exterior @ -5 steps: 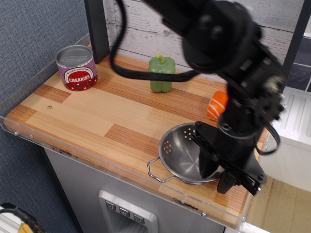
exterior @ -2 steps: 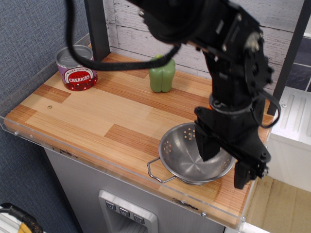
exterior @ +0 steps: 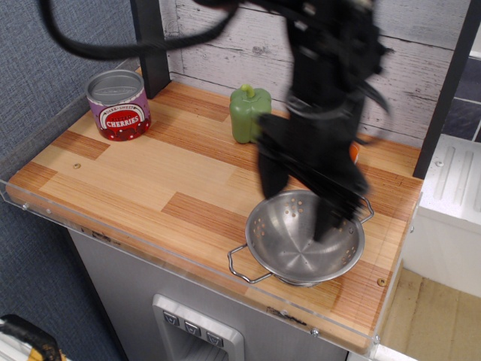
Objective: Move the bowl in the front of the sushi.
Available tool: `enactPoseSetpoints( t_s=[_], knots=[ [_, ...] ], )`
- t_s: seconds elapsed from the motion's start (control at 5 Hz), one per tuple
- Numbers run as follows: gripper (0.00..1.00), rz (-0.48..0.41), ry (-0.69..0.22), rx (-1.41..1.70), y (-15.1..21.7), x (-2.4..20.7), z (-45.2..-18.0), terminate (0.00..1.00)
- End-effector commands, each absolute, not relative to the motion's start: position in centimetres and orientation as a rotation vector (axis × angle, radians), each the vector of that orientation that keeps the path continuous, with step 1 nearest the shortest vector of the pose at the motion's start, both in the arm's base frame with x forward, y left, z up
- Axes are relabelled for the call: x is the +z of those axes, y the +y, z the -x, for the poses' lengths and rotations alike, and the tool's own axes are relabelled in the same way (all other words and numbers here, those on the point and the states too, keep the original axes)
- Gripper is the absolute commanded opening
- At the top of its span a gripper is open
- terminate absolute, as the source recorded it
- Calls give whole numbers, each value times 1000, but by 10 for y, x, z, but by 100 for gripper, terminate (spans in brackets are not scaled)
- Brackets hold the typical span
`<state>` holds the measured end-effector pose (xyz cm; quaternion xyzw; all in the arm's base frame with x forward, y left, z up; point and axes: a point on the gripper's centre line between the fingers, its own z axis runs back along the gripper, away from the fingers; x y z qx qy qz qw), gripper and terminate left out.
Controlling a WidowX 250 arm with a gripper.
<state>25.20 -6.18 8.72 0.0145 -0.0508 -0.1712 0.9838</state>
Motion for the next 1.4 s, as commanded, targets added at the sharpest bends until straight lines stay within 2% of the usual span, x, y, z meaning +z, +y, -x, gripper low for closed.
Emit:
enactPoseSetpoints(
  t_s=[0.0,0.2,0.4,0.6,0.8,1.0,1.2],
  knots=[
    [100,-37,-141,-251,-6,109,-270,0],
    [100,-89,-113,-239,6,115,-282,0],
    [100,-102,-103,-185,27,121,-273,0],
    [100,-65,-142,-118,60,137,-257,0],
    [100,-124,-191,-75,87,153,-247,0],
    [100,-152,-188,17,113,154,-241,0],
    [100,-152,-188,17,113,154,-241,100]
  ],
)
